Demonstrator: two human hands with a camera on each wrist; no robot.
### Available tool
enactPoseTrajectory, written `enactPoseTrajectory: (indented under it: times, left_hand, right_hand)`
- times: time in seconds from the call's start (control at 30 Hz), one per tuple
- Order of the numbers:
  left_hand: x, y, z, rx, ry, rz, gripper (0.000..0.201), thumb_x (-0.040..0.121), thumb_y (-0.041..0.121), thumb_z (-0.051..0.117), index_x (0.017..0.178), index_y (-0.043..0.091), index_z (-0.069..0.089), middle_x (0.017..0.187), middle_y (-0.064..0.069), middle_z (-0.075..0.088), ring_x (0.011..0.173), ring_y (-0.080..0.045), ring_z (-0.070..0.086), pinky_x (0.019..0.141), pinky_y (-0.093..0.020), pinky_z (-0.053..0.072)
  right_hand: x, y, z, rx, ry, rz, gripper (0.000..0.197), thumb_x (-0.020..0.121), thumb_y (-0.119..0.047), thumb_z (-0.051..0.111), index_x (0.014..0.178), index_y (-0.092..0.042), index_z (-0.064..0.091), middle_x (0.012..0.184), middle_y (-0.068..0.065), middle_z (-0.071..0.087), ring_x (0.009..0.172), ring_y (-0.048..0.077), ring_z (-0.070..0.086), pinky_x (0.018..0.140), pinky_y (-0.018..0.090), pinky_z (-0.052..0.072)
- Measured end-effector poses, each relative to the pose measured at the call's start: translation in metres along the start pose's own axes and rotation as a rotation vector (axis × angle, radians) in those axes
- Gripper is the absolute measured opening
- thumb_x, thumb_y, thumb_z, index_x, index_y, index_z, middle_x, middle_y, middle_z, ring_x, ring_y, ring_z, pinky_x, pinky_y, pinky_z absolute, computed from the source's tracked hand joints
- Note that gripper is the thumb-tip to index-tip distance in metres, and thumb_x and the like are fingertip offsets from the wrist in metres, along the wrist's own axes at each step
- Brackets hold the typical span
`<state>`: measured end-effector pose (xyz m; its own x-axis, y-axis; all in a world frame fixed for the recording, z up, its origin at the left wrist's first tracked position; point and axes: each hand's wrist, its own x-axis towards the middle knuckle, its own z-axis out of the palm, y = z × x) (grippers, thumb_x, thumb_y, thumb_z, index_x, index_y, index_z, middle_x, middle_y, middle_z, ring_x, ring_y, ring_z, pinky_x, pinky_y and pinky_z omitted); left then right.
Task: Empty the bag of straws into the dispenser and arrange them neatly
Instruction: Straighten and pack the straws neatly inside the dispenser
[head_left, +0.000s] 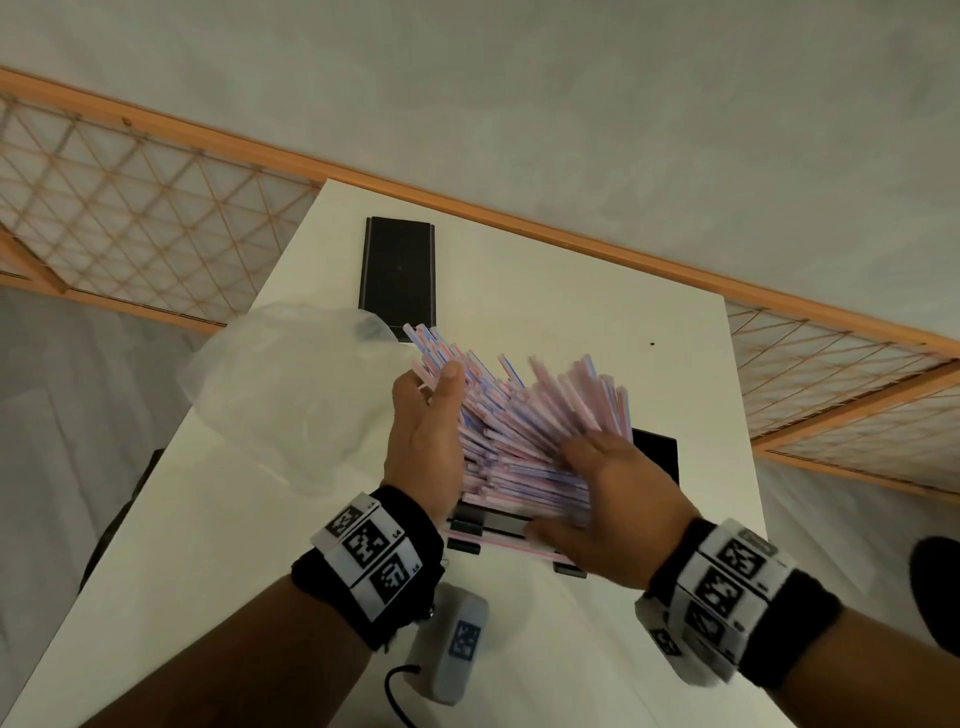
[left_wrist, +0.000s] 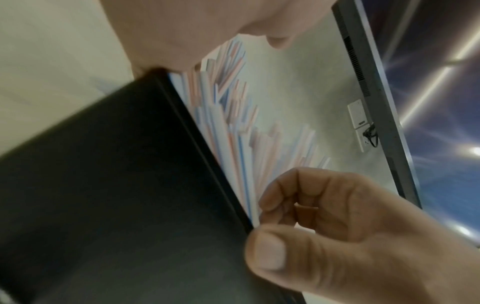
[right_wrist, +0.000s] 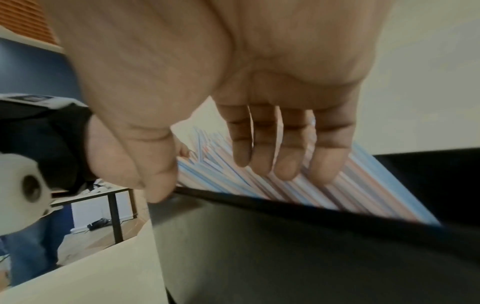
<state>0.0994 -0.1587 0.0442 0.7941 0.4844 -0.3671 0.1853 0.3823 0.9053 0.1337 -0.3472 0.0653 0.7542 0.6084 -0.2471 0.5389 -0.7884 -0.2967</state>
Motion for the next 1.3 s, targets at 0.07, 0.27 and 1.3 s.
enactPoseTrajectory:
  times: [0.07,0.27,1.3]
  left_hand:
    - [-0.005,-0.002,0.004,-0.01,0.003,0.002,0.085,0.067,0.081,0.052,0.125,0.02,0.051,0.124,-0.001,0.064,0.12,-0.025,0.06,0.108,-0.053,0.044]
    - [-0.01,0.001,0.006,0.016,-0.024,0.046,0.076,0.076,0.072,0.051,0.13,0.018,0.048,0.119,0.006,0.066,0.113,-0.013,0.063,0.106,-0.048,0.047]
    - [-0.003,-0.018,-0.016,0.448,-0.073,0.089,0.057,0.075,0.049,0.079,0.112,0.016,0.052,0.1,0.005,0.064,0.092,-0.012,0.064,0.077,-0.029,0.051]
  right_hand:
    - [-0.005,-0.001,0.004,0.03,-0.085,-0.008,0.047,0.07,-0.06,0.066,0.095,-0.021,0.062,0.093,-0.004,0.062,0.09,0.019,0.059,0.076,0.03,0.047]
    - [0.003,-0.004,0.024,0.064,-0.231,0.028,0.047,0.073,-0.054,0.066,0.113,-0.03,0.061,0.106,-0.011,0.066,0.099,0.015,0.062,0.084,0.028,0.05]
    - [0.036,-0.004,0.015,-0.159,-0.467,0.133,0.064,0.051,-0.082,0.062,0.093,-0.033,0.06,0.085,-0.013,0.063,0.086,0.015,0.061,0.087,0.032,0.051]
